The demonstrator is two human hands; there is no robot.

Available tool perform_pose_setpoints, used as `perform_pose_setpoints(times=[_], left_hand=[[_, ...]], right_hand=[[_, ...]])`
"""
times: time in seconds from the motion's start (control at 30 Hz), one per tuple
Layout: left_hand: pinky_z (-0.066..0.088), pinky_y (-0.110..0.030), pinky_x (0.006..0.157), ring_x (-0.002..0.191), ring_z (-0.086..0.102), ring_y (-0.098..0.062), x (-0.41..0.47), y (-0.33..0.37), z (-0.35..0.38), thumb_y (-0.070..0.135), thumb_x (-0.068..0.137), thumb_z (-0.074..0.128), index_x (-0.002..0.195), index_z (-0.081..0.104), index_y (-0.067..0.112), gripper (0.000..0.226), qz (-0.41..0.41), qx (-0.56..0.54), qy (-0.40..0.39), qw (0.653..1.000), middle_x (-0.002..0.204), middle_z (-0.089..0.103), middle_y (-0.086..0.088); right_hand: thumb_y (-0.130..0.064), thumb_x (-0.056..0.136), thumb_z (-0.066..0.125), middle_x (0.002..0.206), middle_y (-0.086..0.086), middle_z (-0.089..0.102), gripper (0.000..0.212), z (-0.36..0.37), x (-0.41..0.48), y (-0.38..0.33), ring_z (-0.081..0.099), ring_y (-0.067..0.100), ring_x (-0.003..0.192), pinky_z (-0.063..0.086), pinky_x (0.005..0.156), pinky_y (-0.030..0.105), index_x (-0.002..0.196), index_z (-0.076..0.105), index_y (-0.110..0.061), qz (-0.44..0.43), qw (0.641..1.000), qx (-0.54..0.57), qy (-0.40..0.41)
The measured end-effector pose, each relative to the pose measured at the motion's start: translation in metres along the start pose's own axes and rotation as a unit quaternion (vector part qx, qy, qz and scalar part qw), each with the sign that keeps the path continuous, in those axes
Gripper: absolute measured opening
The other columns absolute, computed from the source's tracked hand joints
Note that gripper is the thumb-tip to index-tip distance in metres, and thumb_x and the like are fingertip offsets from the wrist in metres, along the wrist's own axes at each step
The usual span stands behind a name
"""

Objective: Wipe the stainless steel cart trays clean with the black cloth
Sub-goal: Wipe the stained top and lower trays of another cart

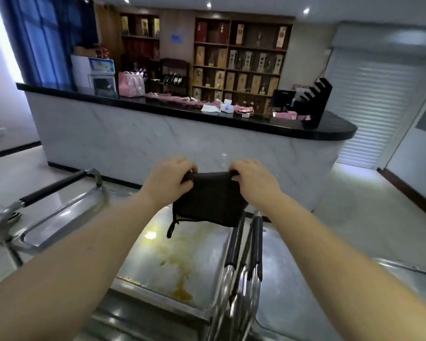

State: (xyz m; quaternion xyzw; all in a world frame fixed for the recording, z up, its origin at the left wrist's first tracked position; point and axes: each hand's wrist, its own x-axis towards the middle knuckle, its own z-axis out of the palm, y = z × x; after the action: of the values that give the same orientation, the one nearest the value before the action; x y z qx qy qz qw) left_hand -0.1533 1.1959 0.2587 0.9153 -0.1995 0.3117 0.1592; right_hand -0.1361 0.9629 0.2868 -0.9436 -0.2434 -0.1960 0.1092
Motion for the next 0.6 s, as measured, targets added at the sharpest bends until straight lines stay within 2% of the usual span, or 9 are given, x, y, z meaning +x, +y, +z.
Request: perform_pose_setpoints(times=[0.1, 0.17, 0.33, 0.5, 0.6], left_hand=[[0.046, -0.04, 0.082, 0.085, 0.058, -0.022, 0.026, -0.038, 0.006, 0.013, 0.081, 0.068, 0.098, 0.065, 0.016, 0.017, 0.018, -0.004, 0.021, 1.0, 0.092, 0.062, 0.0], [0.045, -0.042, 0.087, 0.087, 0.058, -0.021, 0.041, -0.066, 0.016, 0.016, 0.083, 0.067, 0.1, 0.064, 0.018, 0.017, 0.028, -0.003, 0.021, 0.999, 0.094, 0.062, 0.001], [0.043, -0.047, 0.092, 0.089, 0.06, -0.026, 0.055, -0.124, 0.055, 0.016, 0.082, 0.066, 0.099, 0.065, 0.018, 0.017, 0.05, -0.043, -0.035, 0.997, 0.089, 0.057, 0.007], [0.034, -0.037, 0.09, 0.092, 0.06, -0.022, 0.034, -0.183, 0.103, 0.017, 0.084, 0.066, 0.102, 0.066, 0.021, 0.018, 0.082, -0.073, -0.116, 0.987, 0.091, 0.057, 0.009], [0.027, -0.032, 0.087, 0.097, 0.059, -0.019, 0.012, -0.202, 0.133, 0.018, 0.084, 0.066, 0.105, 0.066, 0.023, 0.021, 0.085, -0.093, -0.173, 0.977, 0.099, 0.062, 0.005]], right_hand=[[-0.014, 0.099, 0.049, 0.116, 0.003, 0.059, 0.019, 0.014, 0.039, -0.002, 0.049, 0.023, 0.111, 0.04, 0.088, 0.034, 0.114, 0.06, -0.019, 0.022, 1.0, -0.006, 0.016], [-0.013, 0.099, 0.051, 0.114, 0.003, 0.059, 0.019, 0.029, 0.059, -0.006, 0.049, 0.022, 0.109, 0.04, 0.087, 0.033, 0.114, 0.06, -0.019, 0.046, 0.999, -0.004, 0.028], [-0.009, 0.095, 0.055, 0.108, 0.007, 0.062, 0.017, 0.084, 0.083, -0.014, 0.052, 0.026, 0.106, 0.037, 0.086, 0.034, 0.109, 0.065, -0.014, 0.121, 0.992, 0.007, 0.046], [-0.009, 0.092, 0.06, 0.104, 0.006, 0.065, 0.014, 0.157, 0.081, -0.035, 0.053, 0.028, 0.103, 0.042, 0.085, 0.038, 0.103, 0.065, -0.016, 0.213, 0.976, 0.027, 0.019], [-0.01, 0.092, 0.058, 0.101, 0.004, 0.063, 0.012, 0.198, 0.064, -0.05, 0.053, 0.027, 0.099, 0.043, 0.086, 0.044, 0.1, 0.062, -0.018, 0.255, 0.967, 0.017, 0.007]])
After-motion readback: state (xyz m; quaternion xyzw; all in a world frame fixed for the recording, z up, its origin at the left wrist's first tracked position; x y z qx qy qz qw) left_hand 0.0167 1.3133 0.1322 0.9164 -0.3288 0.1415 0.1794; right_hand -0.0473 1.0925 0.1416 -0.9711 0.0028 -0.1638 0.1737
